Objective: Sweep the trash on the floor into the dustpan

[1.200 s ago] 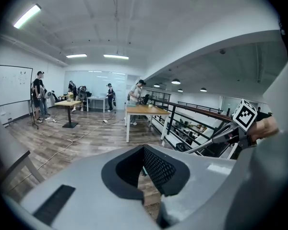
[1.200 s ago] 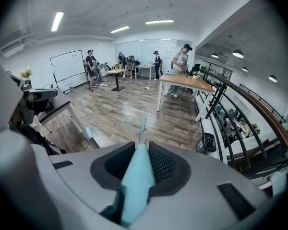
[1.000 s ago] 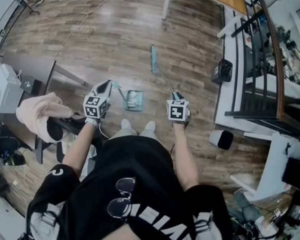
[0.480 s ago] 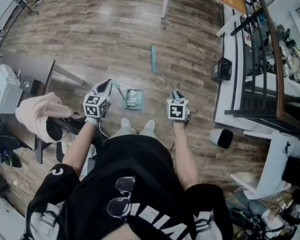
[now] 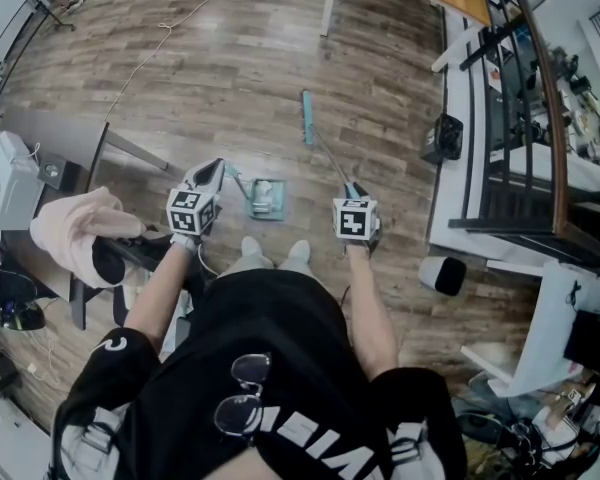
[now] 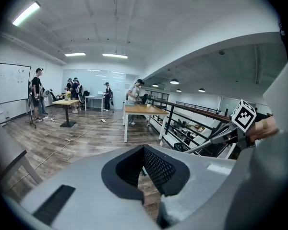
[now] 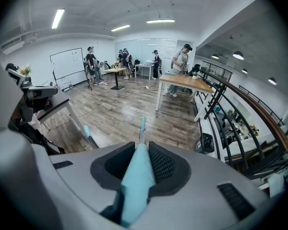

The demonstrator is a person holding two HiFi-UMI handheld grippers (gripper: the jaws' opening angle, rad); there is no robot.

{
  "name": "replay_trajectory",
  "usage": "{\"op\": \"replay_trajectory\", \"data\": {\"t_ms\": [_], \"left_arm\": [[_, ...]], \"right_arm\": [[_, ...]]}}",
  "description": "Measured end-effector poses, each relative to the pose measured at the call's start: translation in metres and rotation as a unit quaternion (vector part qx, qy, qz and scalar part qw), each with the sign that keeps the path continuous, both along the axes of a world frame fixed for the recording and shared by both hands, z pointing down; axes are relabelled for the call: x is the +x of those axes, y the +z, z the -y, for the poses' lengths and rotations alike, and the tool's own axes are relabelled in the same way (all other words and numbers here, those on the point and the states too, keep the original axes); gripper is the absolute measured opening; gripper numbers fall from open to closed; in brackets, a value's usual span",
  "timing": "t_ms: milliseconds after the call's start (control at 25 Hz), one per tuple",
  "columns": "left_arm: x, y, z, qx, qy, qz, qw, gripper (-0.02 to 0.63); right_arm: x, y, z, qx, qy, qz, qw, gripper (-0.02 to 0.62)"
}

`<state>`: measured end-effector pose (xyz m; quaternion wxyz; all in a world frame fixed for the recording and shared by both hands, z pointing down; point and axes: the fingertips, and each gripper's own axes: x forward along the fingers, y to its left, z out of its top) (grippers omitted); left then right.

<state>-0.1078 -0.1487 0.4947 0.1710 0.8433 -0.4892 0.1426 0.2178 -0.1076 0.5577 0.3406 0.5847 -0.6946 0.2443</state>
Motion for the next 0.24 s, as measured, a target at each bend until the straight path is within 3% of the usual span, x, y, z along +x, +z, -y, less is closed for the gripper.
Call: {"op": "replay_trajectory", "data": {"t_ms": [240], "left_arm": [[0.0016,0.0003,0.0003,0.001,0.003,-0.003,1.0000,-0.002]], "right_arm": [[-0.0006,-0.0004,-0.0001,0.005,0.002,0.000,1.000,0.084]]}}
